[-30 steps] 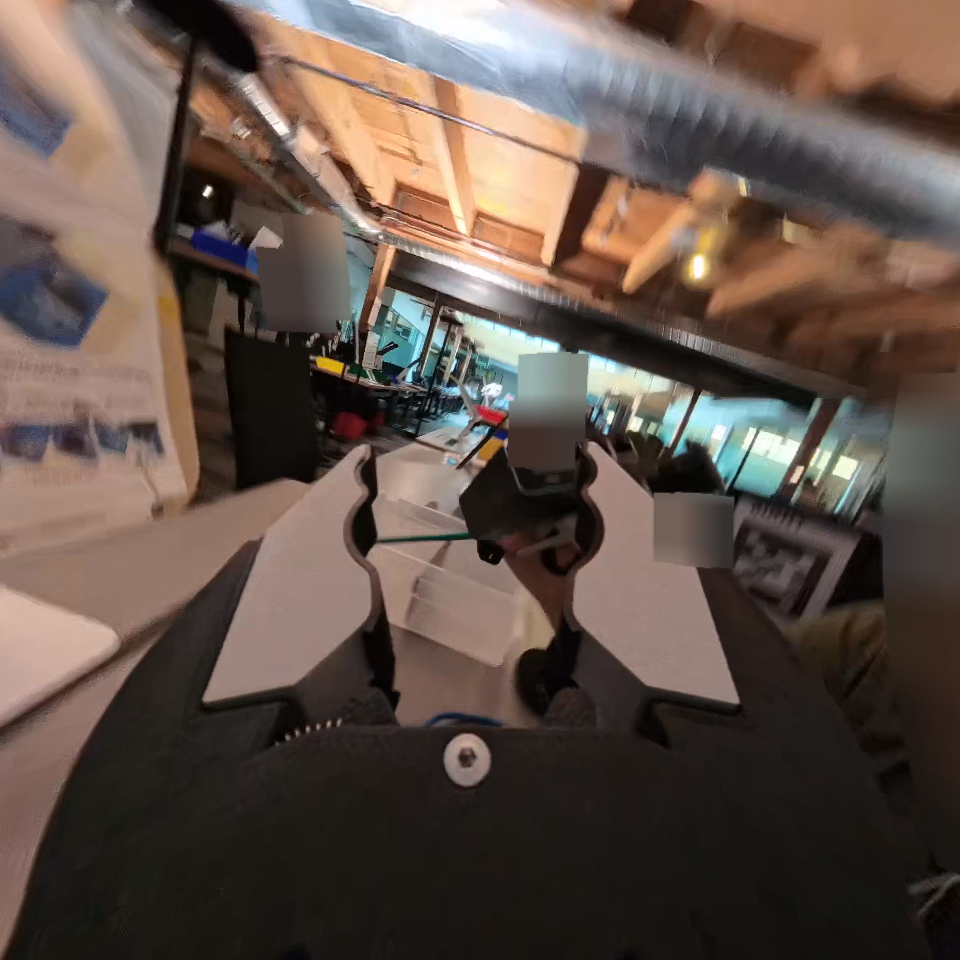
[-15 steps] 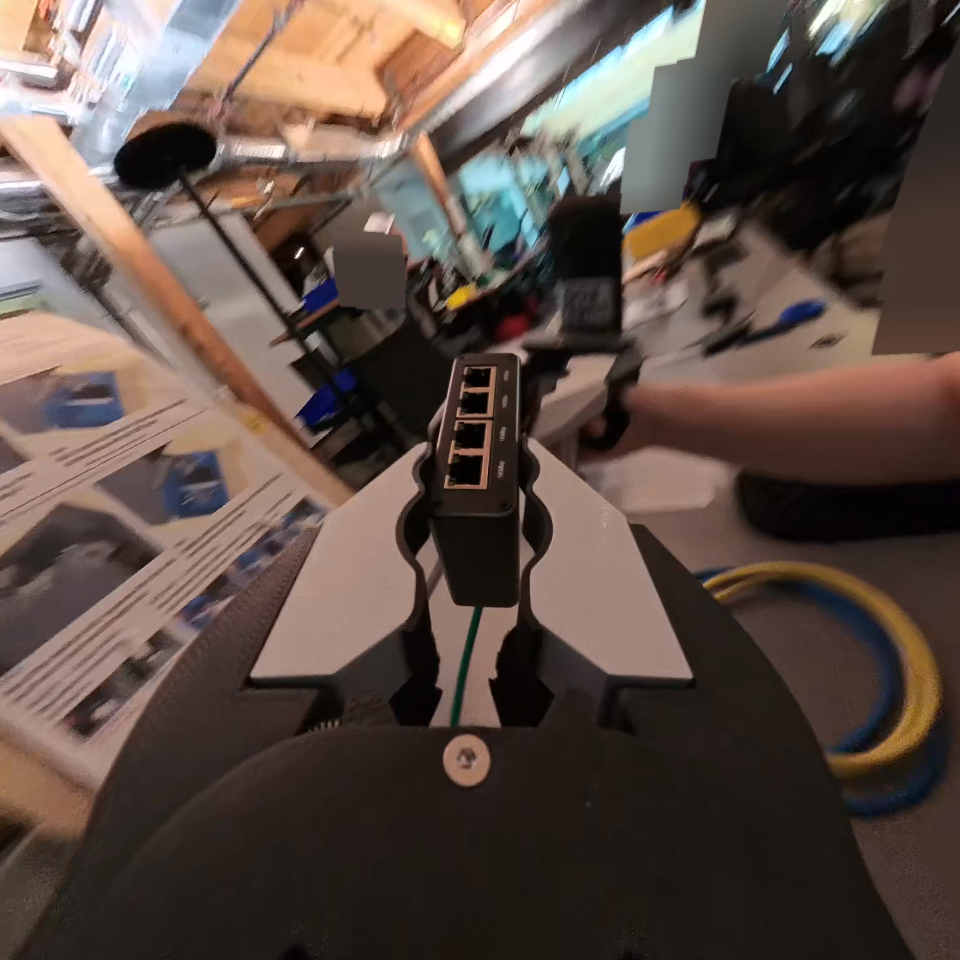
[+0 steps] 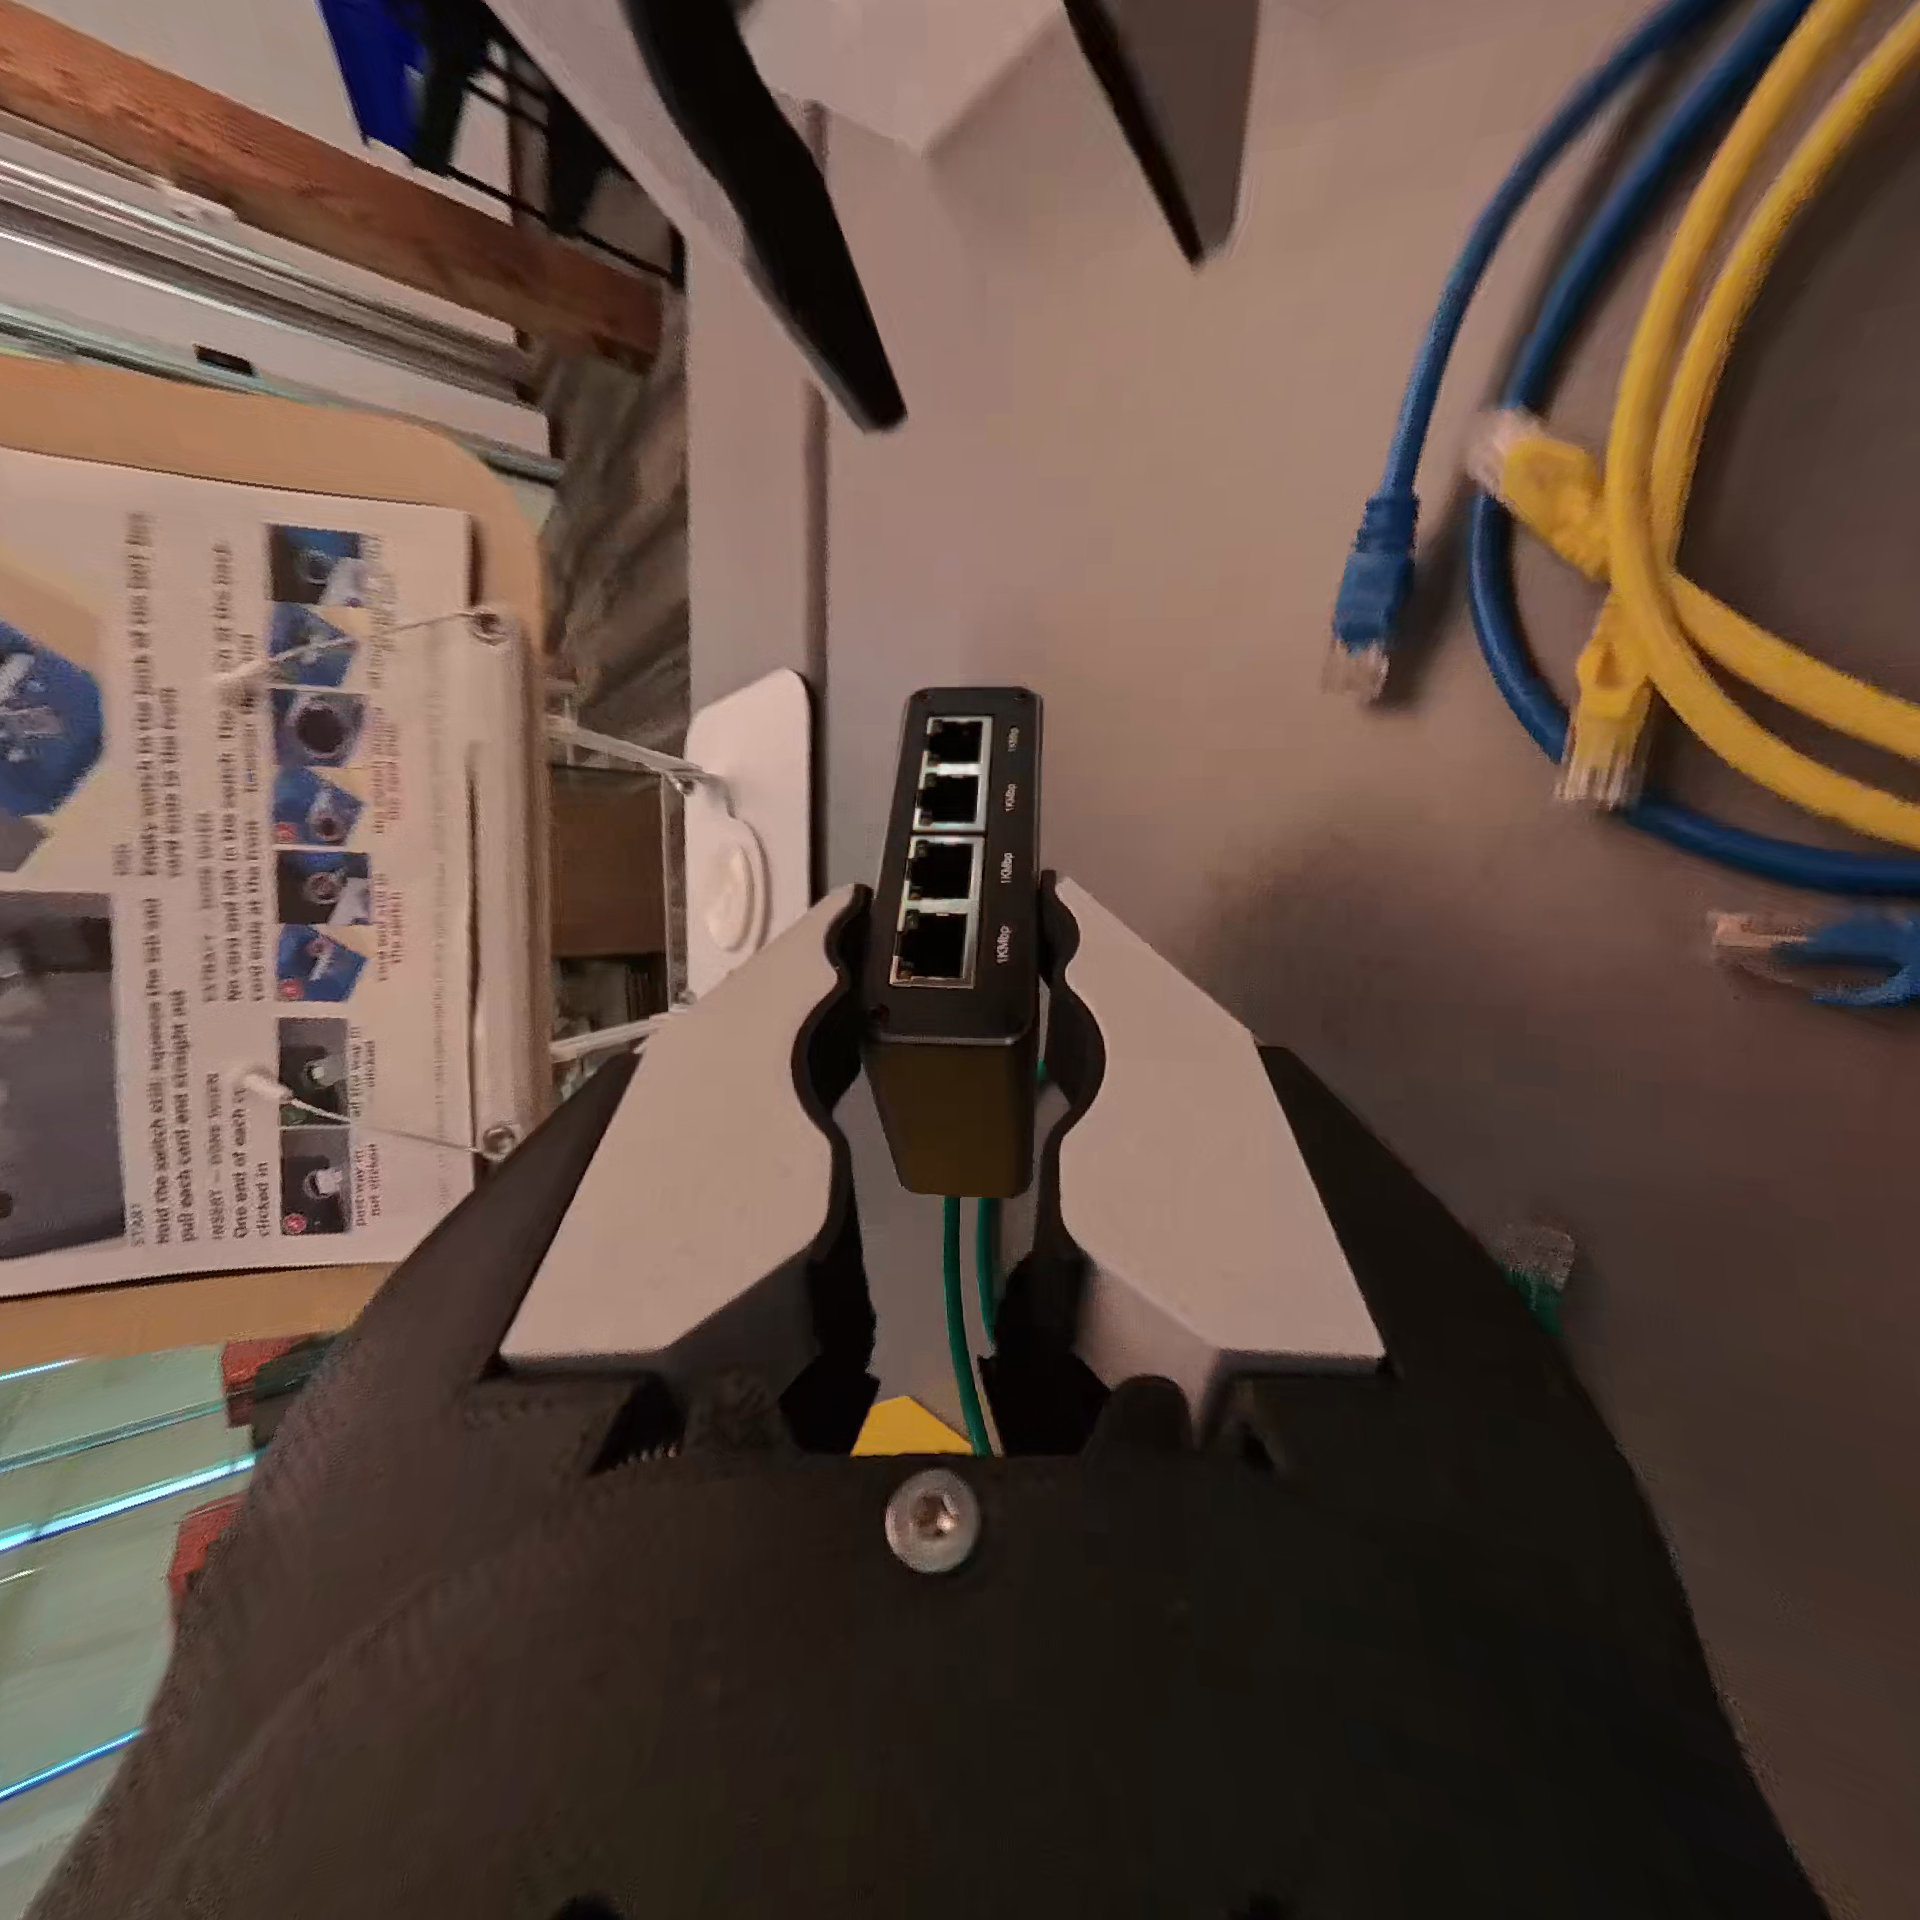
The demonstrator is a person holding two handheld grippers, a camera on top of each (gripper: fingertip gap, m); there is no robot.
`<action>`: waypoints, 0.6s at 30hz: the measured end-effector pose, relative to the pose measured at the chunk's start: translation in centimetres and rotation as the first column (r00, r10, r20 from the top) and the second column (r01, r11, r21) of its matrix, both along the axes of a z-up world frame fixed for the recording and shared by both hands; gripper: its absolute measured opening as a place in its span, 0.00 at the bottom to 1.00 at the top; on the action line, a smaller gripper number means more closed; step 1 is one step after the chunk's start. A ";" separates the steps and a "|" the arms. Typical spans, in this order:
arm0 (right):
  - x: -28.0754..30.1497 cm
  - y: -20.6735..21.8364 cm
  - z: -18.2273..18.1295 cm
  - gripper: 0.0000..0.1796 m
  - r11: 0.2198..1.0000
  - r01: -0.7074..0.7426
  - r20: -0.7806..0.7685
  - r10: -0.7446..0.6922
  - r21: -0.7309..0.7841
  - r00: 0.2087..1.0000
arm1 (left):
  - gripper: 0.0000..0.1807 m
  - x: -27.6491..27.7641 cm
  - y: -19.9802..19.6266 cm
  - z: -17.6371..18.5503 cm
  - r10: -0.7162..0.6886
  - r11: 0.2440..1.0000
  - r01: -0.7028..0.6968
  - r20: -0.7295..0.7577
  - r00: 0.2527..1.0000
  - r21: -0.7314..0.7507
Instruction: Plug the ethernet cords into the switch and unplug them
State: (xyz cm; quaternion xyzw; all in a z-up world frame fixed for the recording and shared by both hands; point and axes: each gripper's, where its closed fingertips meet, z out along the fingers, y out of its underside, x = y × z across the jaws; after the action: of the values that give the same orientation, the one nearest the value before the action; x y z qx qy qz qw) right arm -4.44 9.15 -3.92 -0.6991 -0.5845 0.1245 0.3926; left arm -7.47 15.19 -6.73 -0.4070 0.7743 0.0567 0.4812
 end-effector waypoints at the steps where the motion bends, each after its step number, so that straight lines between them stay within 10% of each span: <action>1: 0.2 -0.2 -0.6 0.21 1.000 -0.007 0.023 0.007 -0.015 1.000 | 0.17 0.0 0.2 -0.9 0.007 1.000 -0.006 -0.032 0.999 0.015; 18: 2.5 0.2 -11.3 0.09 0.905 0.224 0.316 -0.107 -0.361 0.943 | 0.24 -1.6 -0.3 -6.5 -0.017 0.997 -0.003 -0.253 0.967 -0.078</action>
State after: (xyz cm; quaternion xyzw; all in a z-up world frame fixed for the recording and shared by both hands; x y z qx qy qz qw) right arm -1.89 9.37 -15.18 -0.8215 -0.5365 0.1015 0.1643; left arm -9.04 14.89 -13.21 -0.4120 0.8325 0.0766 0.3623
